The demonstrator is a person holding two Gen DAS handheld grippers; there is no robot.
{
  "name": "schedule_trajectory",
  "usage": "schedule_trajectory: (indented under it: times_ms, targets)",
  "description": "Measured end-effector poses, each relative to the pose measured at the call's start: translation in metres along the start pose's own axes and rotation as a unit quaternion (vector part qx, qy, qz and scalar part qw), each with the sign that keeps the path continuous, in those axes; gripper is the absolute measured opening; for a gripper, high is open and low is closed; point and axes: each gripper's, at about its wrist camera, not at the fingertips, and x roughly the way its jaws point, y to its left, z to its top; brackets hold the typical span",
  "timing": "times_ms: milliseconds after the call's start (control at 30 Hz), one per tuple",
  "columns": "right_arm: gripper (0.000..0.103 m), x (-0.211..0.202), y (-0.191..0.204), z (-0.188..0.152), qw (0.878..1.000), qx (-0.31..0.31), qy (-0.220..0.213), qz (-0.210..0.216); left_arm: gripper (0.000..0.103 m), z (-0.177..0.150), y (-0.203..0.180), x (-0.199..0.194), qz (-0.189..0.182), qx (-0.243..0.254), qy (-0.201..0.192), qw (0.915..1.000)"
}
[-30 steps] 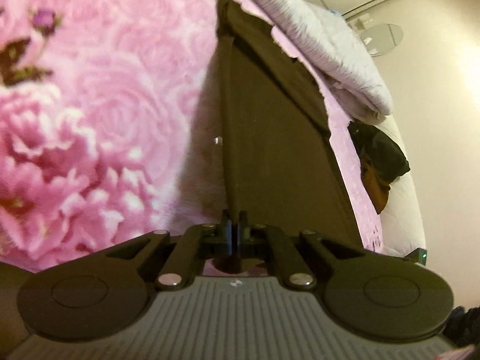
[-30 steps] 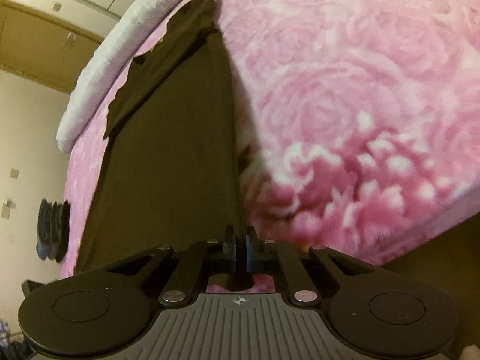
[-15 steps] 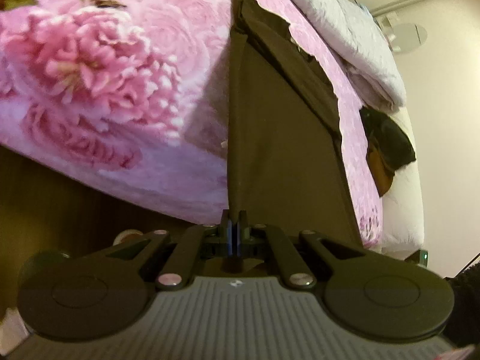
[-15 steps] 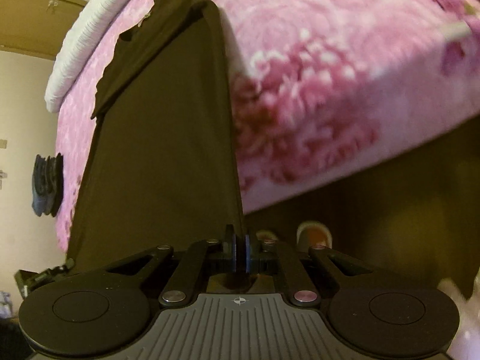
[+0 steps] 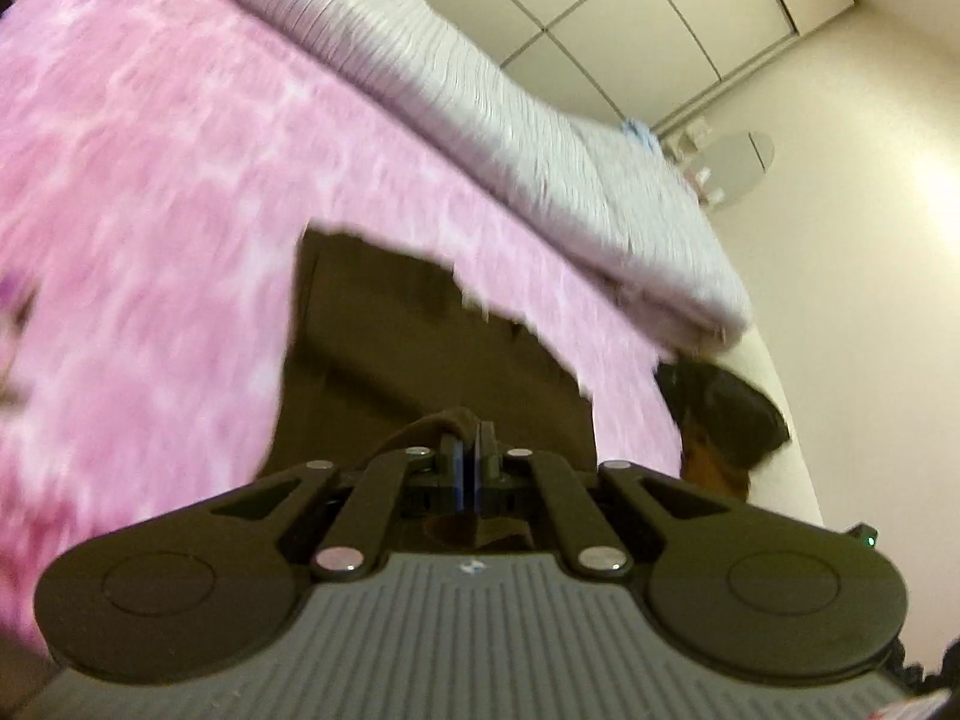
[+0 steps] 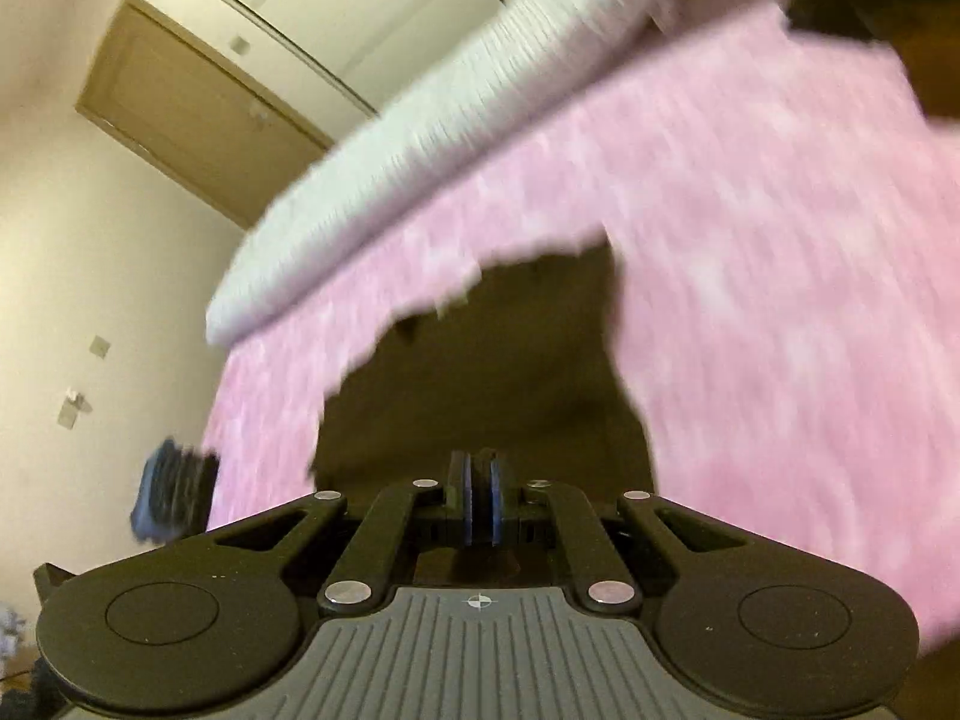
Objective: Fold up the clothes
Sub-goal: 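Grasp the shirt hem with both tools and fold it up toward the collar, then open both tools and release the folded shirt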
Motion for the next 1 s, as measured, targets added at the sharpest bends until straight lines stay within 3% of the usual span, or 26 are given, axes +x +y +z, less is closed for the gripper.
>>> schedule_trajectory:
  times_ms: [133,300,367,433,467,500,633,767,867,1000]
  targets:
    - [0.005,0.071,0.015,0.058,1.0,0.003,-0.016,-0.019,0.001,0.068,0.009,0.086,0.024,-0.015,0.001,0.9996]
    - [0.005,0.171,0.004,0.11,0.995,0.065,-0.005,-0.077,0.002,0.134,0.039,0.211,0.056,-0.055,0.049,0.9958]
    - [0.008,0.208,-0.008,0.121,0.989,0.117,0.001,-0.092,0.011,0.146,0.055,0.247,0.092,-0.076,0.069,0.9904]
    - [0.039,0.224,-0.023,0.121,0.984,0.144,-0.003,-0.107,0.018,0.152,0.066,0.265,0.113,-0.087,0.08,0.9865]
    - [0.066,0.228,-0.028,0.12,0.982,0.148,-0.009,-0.116,0.018,0.155,0.07,0.27,0.119,-0.09,0.084,0.9852]
    - [0.075,0.227,-0.03,0.117,0.981,0.144,-0.016,-0.127,0.02,0.156,0.072,0.27,0.119,-0.084,0.085,0.9857]
    - [0.075,0.214,-0.03,0.111,0.985,0.103,-0.009,-0.137,0.021,0.152,0.058,0.266,0.125,-0.006,0.105,0.9865]
    - [0.075,0.215,-0.022,0.112,0.991,0.003,0.021,-0.135,0.021,0.138,0.037,0.266,0.117,0.078,0.122,0.9825]
    - [0.075,0.232,-0.01,0.112,0.986,-0.079,0.046,-0.142,0.021,0.131,0.024,0.272,0.145,0.156,0.131,0.9682]
    - [0.075,0.258,0.007,0.109,0.965,-0.198,0.078,-0.152,0.021,0.126,0.013,0.271,0.163,0.252,0.149,0.9421]
